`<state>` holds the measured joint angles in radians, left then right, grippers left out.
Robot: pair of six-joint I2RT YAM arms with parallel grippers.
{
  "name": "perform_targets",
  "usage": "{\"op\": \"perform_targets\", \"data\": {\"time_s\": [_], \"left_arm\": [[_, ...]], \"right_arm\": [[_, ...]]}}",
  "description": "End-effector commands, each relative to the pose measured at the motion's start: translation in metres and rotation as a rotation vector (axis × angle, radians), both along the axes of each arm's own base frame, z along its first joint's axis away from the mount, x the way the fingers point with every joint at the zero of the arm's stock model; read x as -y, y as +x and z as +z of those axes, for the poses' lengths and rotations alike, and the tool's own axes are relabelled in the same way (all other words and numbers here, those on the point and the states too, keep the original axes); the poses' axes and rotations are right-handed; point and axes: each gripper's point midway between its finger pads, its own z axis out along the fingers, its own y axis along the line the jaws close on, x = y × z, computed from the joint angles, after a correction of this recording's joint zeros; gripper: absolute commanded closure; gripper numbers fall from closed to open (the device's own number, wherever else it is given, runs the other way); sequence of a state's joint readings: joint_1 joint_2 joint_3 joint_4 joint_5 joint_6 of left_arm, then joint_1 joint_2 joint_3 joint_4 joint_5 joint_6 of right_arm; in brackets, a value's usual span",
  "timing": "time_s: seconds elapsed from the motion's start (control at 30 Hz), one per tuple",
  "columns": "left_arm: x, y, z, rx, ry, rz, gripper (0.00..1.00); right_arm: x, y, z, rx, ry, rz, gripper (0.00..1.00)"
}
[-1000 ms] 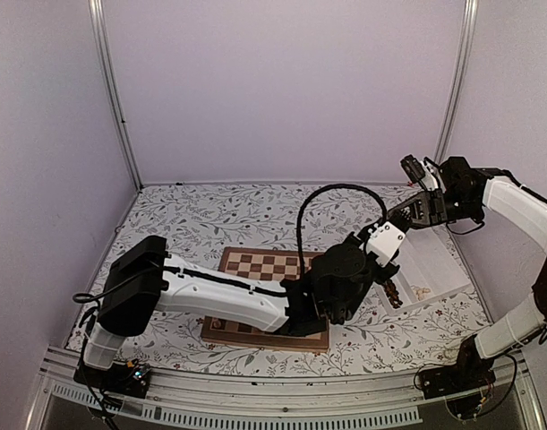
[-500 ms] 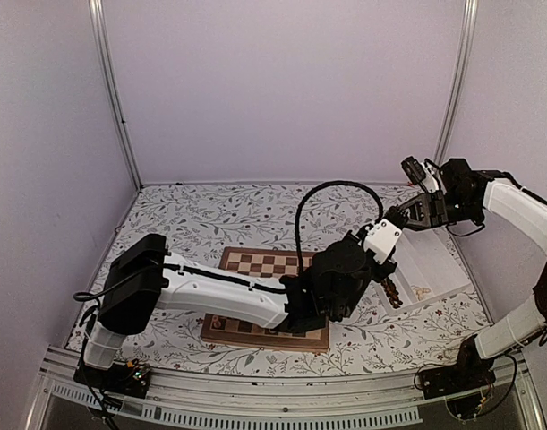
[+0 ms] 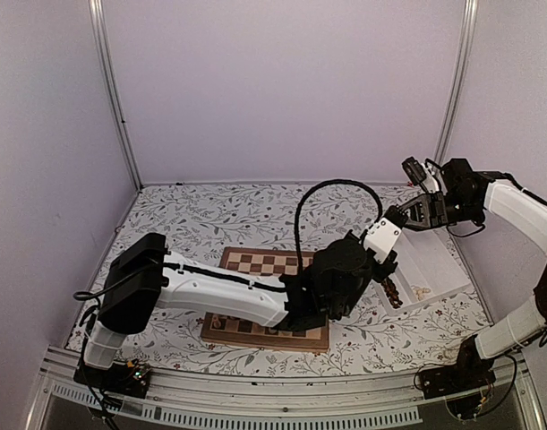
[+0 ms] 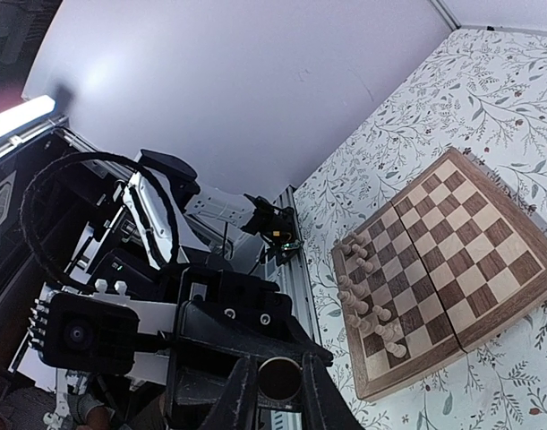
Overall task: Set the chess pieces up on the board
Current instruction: Place the chess piece on the chessboard.
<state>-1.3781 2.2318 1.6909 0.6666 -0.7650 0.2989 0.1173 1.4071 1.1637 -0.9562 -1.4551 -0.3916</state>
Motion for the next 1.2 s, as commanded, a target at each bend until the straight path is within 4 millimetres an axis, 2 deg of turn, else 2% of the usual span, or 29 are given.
{"op": "perform_targets", "data": {"time_s": [0.0, 0.13, 0.27, 0.4, 0.47, 0.63, 0.87, 1.07, 1.17], "left_arm": [[-0.005, 0.005, 0.024, -0.005, -0.054, -0.022, 0.93], [-0.007, 0.004, 0.026, -0.01, -0.055, -0.026, 0.95], [-0.011, 0.002, 0.031, -0.025, -0.028, -0.037, 0.97], [-0.023, 0.0, 0.036, -0.11, 0.083, -0.075, 0.98], [-0.034, 0.001, 0.029, -0.208, 0.156, -0.103, 0.98], [-0.086, -0.002, -0.011, -0.537, 0.328, -0.152, 0.98], [-0.158, -0.026, -0.074, -0.935, 0.555, -0.16, 0.97], [-0.205, -0.032, -0.12, -1.158, 0.684, -0.095, 0.97], [-0.219, -0.033, -0.135, -1.243, 0.711, -0.082, 0.98]], "right_arm": [[0.0, -0.005, 0.002, 0.026, 0.0, 0.0, 0.81], [0.0, -0.005, 0.001, 0.028, -0.008, -0.004, 0.78], [0.001, -0.003, 0.004, 0.06, -0.045, -0.015, 0.58], [0.005, 0.001, 0.005, 0.146, -0.13, -0.027, 0.5], [0.009, 0.005, 0.0, 0.187, -0.171, -0.036, 0.49], [0.022, 0.023, -0.021, 0.274, -0.291, -0.099, 0.48], [0.039, 0.042, -0.054, 0.445, -0.454, -0.224, 0.46], [0.036, 0.037, -0.077, 0.409, -0.427, -0.215, 0.46], [0.034, 0.036, -0.083, 0.383, -0.412, -0.199, 0.46]]}}
